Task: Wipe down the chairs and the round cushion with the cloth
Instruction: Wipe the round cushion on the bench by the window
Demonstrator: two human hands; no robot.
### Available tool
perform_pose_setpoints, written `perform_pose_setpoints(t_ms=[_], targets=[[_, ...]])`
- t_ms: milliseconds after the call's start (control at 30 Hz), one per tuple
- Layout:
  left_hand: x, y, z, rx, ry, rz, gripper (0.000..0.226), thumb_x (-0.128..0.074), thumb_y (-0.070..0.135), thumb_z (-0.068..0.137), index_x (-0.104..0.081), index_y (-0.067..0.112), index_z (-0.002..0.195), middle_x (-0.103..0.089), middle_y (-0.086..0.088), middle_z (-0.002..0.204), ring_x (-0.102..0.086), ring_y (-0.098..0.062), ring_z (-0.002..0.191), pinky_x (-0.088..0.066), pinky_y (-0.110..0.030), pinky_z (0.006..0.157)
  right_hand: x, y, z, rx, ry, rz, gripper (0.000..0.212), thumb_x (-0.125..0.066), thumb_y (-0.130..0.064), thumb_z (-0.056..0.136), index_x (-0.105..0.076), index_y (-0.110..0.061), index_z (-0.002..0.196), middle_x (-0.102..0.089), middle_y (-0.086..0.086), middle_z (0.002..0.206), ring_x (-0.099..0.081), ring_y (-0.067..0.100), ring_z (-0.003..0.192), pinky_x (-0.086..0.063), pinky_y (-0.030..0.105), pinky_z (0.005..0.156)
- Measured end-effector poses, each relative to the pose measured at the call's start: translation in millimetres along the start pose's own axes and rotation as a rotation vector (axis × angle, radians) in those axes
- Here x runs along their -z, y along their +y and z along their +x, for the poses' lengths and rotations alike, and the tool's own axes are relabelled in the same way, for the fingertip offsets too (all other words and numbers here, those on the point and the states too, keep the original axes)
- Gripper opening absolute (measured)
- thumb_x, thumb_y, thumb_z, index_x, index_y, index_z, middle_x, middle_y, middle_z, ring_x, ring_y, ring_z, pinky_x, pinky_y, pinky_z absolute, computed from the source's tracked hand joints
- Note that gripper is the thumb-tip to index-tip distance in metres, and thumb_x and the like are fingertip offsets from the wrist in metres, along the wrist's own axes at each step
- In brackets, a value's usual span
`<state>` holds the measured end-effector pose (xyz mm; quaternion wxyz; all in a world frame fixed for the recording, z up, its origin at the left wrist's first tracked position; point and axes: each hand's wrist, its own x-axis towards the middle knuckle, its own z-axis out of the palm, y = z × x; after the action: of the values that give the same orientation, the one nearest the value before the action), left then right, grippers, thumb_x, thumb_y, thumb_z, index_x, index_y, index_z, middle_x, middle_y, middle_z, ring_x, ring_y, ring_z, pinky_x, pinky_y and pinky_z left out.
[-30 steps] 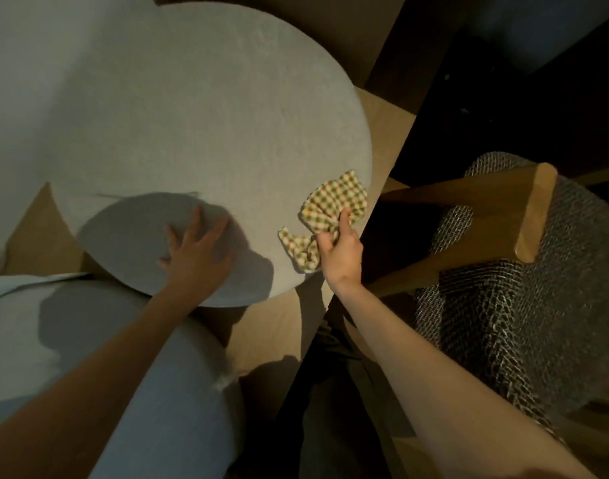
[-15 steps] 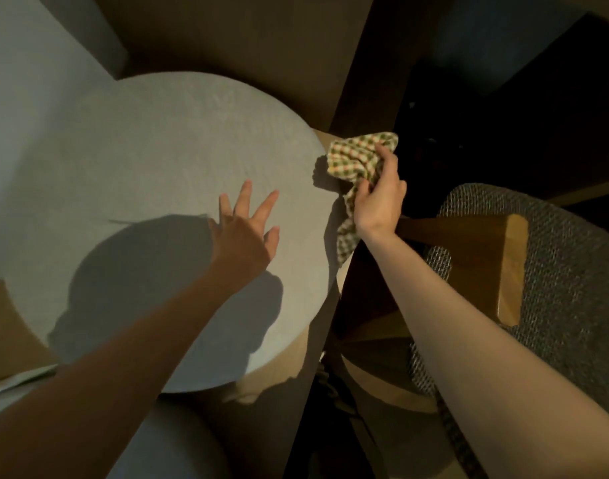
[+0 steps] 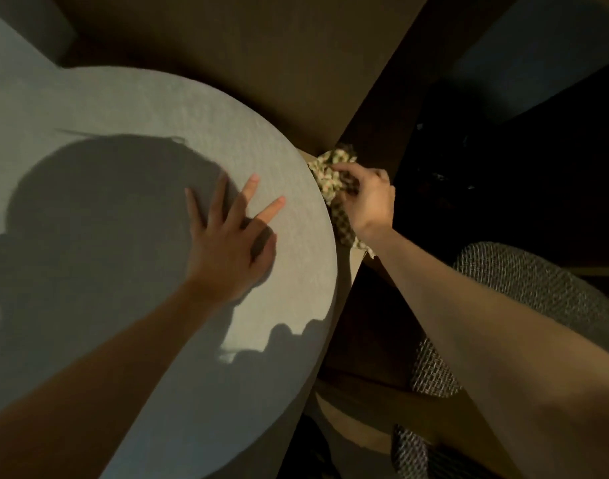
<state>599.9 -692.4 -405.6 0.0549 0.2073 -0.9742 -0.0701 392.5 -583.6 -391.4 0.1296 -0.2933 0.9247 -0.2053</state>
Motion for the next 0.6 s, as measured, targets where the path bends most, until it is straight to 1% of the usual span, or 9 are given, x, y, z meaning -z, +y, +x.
perform_pose_setpoints(t_ms=[33,100,200,300,367,400,500,567,600], targets=[[-1,0,0,0.002,0.018,0.005,0.051,-0.028,0.049,0.095,-0.041,0.034,0.142,-0.027,-0.008,0.156,-0.015,-0.039,0.144,-0.007,-0.069,0.109,-3,3,7,0.020,-0.009,-0.026,0.047,-0.063,-0.004,0.085,-0.062,-0.035,0.121,-0.061,-0.002,0.120,-0.044,0.019,0.115,-0.037,0.033,0.097],[-1,-2,1,0.012,0.034,0.008,0.051,-0.030,0.051,0.095,-0.041,0.034,0.141,-0.028,-0.007,0.155,-0.016,-0.038,0.144,-0.009,-0.069,0.109,-10,7,17,0.097,-0.052,-0.072,0.046,-0.063,-0.004,0.086,-0.063,-0.030,0.123,-0.056,-0.002,0.129,-0.040,0.021,0.115,-0.035,0.032,0.097],[-4,-4,0,0.002,0.042,0.038,0.051,-0.028,0.051,0.095,-0.037,0.035,0.143,-0.028,-0.007,0.155,-0.018,-0.038,0.143,-0.011,-0.069,0.109,-23,9,20,0.146,-0.169,-0.119,0.046,-0.063,-0.007,0.087,-0.058,-0.017,0.131,-0.042,0.011,0.136,-0.038,0.026,0.124,-0.032,0.027,0.105],[-6,-5,0,0.007,0.068,0.064,0.051,-0.031,0.049,0.096,-0.033,0.037,0.145,-0.026,-0.006,0.156,-0.020,-0.038,0.143,-0.013,-0.069,0.109,-34,17,3,0.093,-0.202,-0.087,0.039,-0.059,-0.027,0.092,-0.058,-0.018,0.129,-0.041,0.011,0.128,-0.041,0.025,0.119,-0.036,0.032,0.104],[-6,-4,-1,0.010,0.088,0.057,0.050,-0.034,0.048,0.096,-0.033,0.037,0.145,-0.027,-0.006,0.156,-0.021,-0.038,0.143,-0.014,-0.069,0.108,-37,27,-18,0.004,-0.152,-0.081,0.037,-0.055,-0.037,0.093,-0.058,-0.024,0.129,-0.042,0.010,0.126,-0.040,0.025,0.117,-0.034,0.036,0.103],[-6,-4,-1,0.010,0.092,0.049,0.050,-0.036,0.047,0.096,-0.033,0.036,0.145,-0.027,-0.006,0.156,-0.022,-0.038,0.143,-0.015,-0.069,0.108,-38,32,-29,-0.032,-0.118,-0.084,0.037,-0.054,-0.037,0.094,-0.058,-0.026,0.129,-0.043,0.011,0.125,-0.041,0.026,0.115,-0.034,0.036,0.102],[-6,-4,-2,0.011,0.096,0.019,0.048,-0.035,0.047,0.097,-0.036,0.035,0.143,-0.030,-0.007,0.154,-0.022,-0.037,0.143,-0.014,-0.068,0.109,-35,39,-40,-0.021,-0.081,-0.038,0.033,-0.056,-0.020,0.094,-0.061,-0.022,0.126,-0.049,0.013,0.120,-0.047,0.028,0.111,-0.037,0.035,0.100],[-6,-2,-2,0.017,0.100,0.001,0.048,-0.033,0.047,0.097,-0.039,0.034,0.143,-0.032,-0.007,0.153,-0.022,-0.036,0.143,-0.012,-0.067,0.110,-30,37,-24,0.014,-0.036,-0.004,0.039,-0.056,-0.005,0.090,-0.063,-0.021,0.125,-0.048,0.013,0.121,-0.045,0.028,0.115,-0.030,0.023,0.102],[-6,-2,-2,0.017,0.104,-0.005,0.048,-0.034,0.047,0.097,-0.041,0.034,0.142,-0.033,-0.007,0.153,-0.022,-0.036,0.143,-0.012,-0.066,0.110,-27,35,-11,0.050,-0.010,-0.011,0.046,-0.055,0.000,0.088,-0.062,-0.022,0.127,-0.048,0.013,0.124,-0.044,0.028,0.118,-0.027,0.022,0.103]])
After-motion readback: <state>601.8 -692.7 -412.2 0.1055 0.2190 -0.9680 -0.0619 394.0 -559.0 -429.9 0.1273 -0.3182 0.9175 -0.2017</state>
